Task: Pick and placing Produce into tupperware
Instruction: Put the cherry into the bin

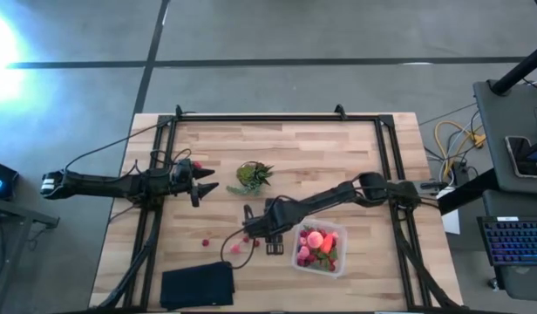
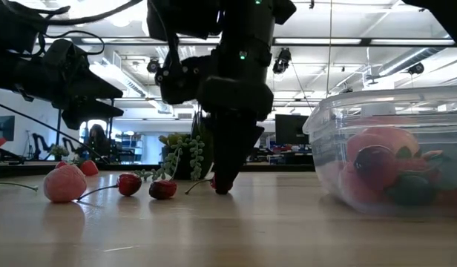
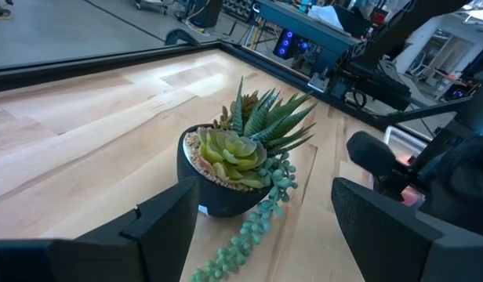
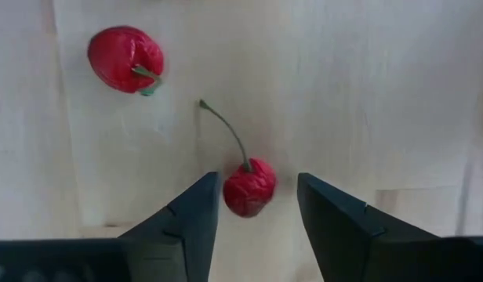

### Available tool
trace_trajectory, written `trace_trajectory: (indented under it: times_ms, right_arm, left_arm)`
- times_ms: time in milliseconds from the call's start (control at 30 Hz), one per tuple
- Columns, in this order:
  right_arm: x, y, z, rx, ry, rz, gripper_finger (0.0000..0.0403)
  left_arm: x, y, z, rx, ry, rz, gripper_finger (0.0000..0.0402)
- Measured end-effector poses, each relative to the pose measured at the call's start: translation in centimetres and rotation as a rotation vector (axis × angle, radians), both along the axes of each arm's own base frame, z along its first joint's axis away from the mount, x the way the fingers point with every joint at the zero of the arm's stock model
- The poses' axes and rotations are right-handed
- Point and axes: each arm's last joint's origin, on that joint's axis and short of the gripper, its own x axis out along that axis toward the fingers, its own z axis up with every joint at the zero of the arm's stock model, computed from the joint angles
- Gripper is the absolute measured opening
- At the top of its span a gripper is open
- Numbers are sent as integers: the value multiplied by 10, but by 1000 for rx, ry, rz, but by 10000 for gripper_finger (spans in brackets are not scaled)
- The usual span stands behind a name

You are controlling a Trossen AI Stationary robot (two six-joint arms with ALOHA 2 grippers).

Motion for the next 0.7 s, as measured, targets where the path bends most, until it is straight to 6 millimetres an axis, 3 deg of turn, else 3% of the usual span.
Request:
trace_trajectory:
  times_ms: [233,700]
  right_arm:
    - [0,2,-4,-2,7,4,147]
    - [3,2,1,-5,-3,-32,51]
  left_arm:
    - [0,0,0,0,2,-1,277]
    - [0,0,0,0,2,0,277]
